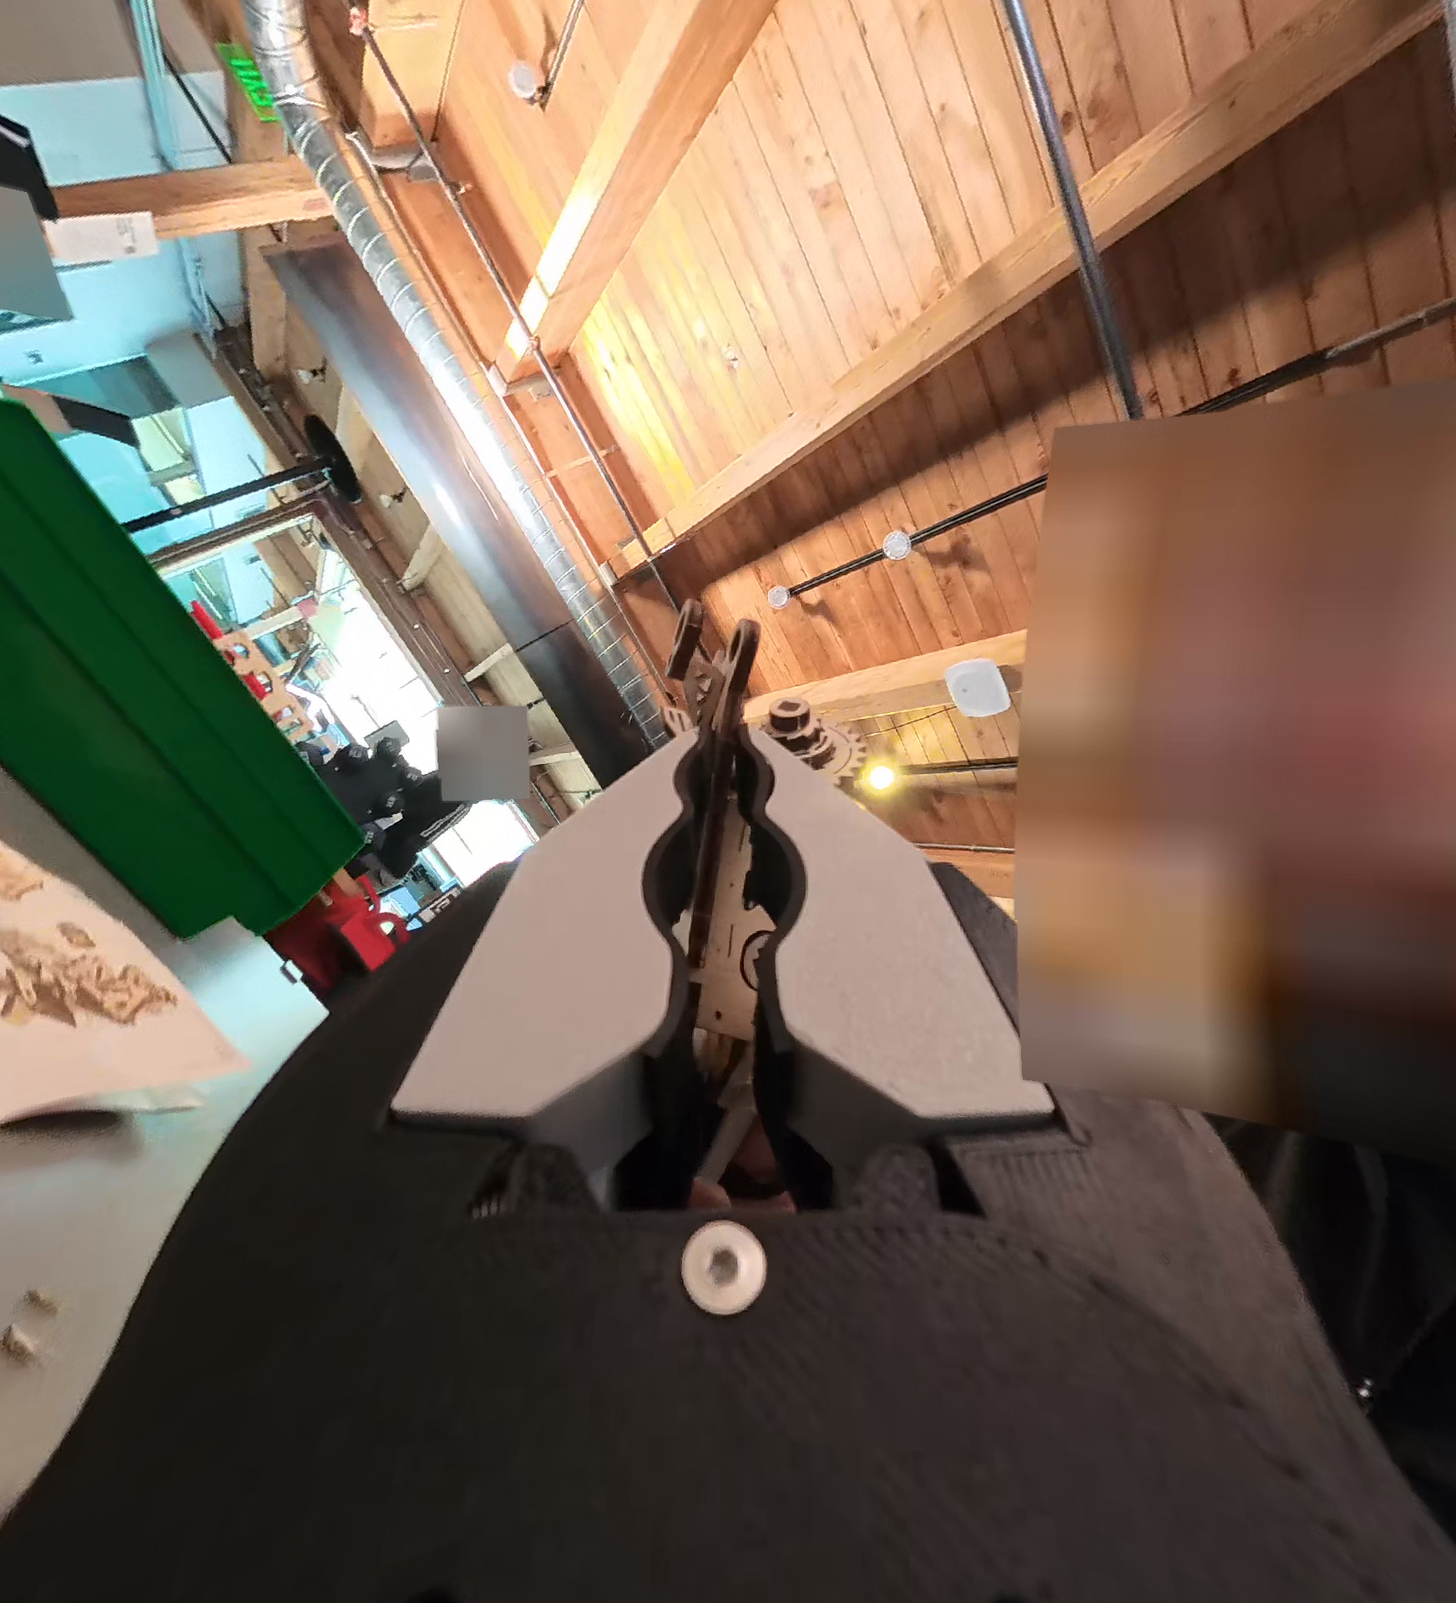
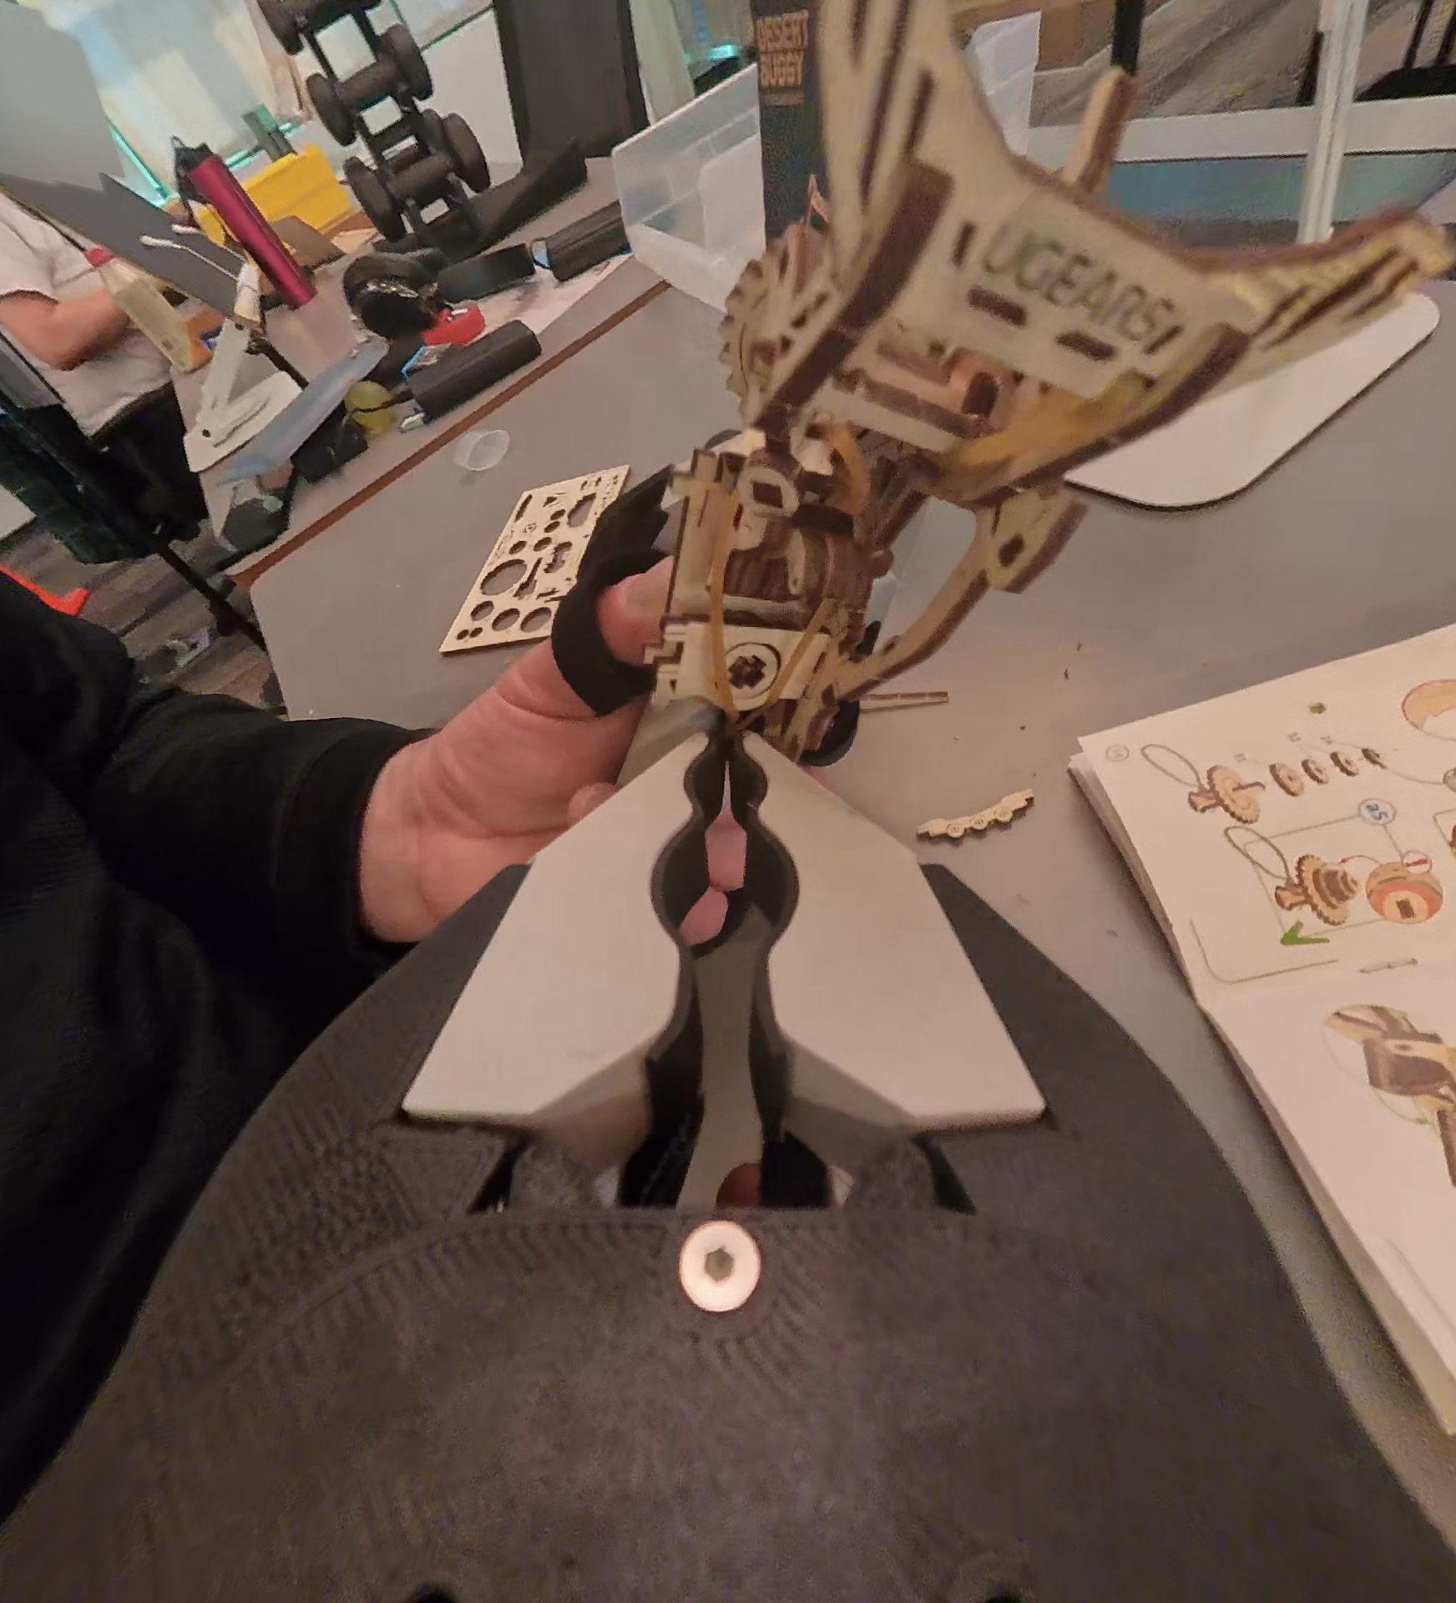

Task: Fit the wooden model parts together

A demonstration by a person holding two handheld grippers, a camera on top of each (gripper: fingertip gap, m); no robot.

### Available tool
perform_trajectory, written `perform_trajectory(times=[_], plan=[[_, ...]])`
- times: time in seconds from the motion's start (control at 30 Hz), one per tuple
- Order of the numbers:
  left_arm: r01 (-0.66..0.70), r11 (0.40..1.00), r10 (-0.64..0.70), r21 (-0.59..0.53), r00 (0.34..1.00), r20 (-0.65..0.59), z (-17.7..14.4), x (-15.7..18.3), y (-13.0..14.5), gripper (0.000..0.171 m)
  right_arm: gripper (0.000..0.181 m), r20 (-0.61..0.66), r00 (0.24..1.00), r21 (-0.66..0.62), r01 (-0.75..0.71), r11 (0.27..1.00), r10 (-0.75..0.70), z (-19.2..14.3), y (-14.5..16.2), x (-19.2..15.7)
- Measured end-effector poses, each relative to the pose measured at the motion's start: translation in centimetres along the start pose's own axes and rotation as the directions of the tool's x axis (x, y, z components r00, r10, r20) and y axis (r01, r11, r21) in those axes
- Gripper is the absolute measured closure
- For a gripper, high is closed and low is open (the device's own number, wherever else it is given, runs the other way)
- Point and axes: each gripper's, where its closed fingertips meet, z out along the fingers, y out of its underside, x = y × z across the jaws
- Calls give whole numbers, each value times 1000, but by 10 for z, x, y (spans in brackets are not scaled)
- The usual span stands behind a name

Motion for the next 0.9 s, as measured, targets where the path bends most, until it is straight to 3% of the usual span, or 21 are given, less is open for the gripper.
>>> perform_trajectory(times=[0.33,0.53,0.77,0.9], plan=[[-155,985,164,-71,977,137,-4,-11,13,170,181,-99,994,17,-43,999,45,-3,12,7],[-235,964,255,-123,949,183,-3,-13,12,171,181,-197,977,-31,80,996,-84,-3,12,10],[-290,941,326,-174,915,238,-6,-17,11,171,181,-313,896,-166,276,947,-316,-3,13,12],[-321,921,373,-219,888,268,-6,-20,13,171,181,-321,879,-194,302,933,-351,-3,15,13]])
